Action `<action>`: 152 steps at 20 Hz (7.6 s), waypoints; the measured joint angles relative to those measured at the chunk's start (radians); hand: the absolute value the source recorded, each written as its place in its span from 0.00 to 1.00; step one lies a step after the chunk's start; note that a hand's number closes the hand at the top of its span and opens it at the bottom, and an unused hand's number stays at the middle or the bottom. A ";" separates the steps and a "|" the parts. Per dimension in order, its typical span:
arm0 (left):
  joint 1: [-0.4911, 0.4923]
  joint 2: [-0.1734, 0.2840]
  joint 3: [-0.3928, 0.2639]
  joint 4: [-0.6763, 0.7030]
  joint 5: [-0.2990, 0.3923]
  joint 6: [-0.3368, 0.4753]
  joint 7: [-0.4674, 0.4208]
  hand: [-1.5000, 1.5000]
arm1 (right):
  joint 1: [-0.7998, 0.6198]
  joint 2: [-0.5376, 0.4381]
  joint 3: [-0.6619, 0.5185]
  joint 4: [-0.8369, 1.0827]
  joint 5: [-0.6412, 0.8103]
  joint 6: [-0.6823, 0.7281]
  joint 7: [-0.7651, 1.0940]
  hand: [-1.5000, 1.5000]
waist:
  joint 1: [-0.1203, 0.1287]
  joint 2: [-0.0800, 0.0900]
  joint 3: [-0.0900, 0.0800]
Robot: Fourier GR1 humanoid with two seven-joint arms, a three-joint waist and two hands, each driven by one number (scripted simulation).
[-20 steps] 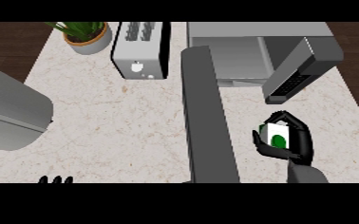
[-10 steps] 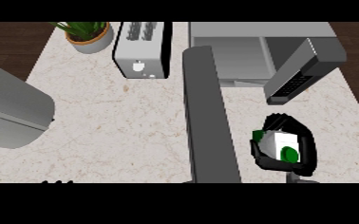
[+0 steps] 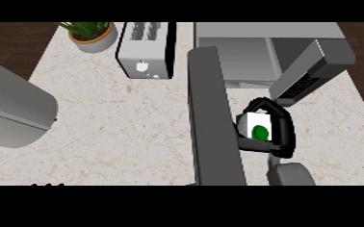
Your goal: Pick up the milk, place it into the microwave and close the microwave
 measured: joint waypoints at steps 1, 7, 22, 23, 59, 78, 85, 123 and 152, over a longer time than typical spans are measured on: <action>-0.010 0.000 0.006 0.008 0.003 -0.001 0.001 0.00 | -0.037 0.001 0.001 0.024 0.005 -0.021 0.011 1.00 | 0.001 0.001 0.000; -0.019 0.010 0.029 0.011 0.016 -0.007 0.012 0.00 | -0.213 0.000 -0.010 0.237 0.032 -0.127 0.024 1.00 | 0.007 0.002 0.000; -0.028 0.027 0.045 0.029 0.026 -0.043 0.011 0.00 | -0.629 -0.051 -0.207 0.890 0.035 -0.242 -0.122 1.00 | 0.041 0.017 0.002; -0.023 0.032 0.049 0.026 0.028 -0.048 0.009 0.00 | -0.640 -0.065 -0.214 0.919 0.038 -0.246 -0.135 1.00 | 0.046 0.019 0.002; -0.104 0.063 0.072 0.080 0.042 -0.101 0.023 0.00 | -0.872 -0.211 -0.293 1.140 0.125 -0.637 -0.267 1.00 | 0.143 0.070 0.006; -0.179 0.073 0.081 0.118 0.034 -0.108 0.044 0.00 | -0.865 -0.213 -0.109 1.296 0.347 -0.815 -0.012 0.00 | 0.186 0.081 0.006; -0.196 0.067 0.082 0.131 0.027 -0.105 0.039 0.00 | -0.907 -0.168 -0.093 1.295 0.362 -0.708 -0.024 0.00 | 0.184 0.079 0.008; -0.096 0.056 0.045 0.076 -0.029 -0.087 0.072 0.00 | -0.527 -0.071 -0.310 1.154 0.120 0.027 -0.485 0.00 | 0.020 0.011 0.003; -0.512 -0.090 -0.198 0.362 -0.364 -0.023 0.288 1.00 | -0.054 -0.358 -0.351 0.797 -0.044 0.326 -0.438 0.00 | -0.017 0.000 0.001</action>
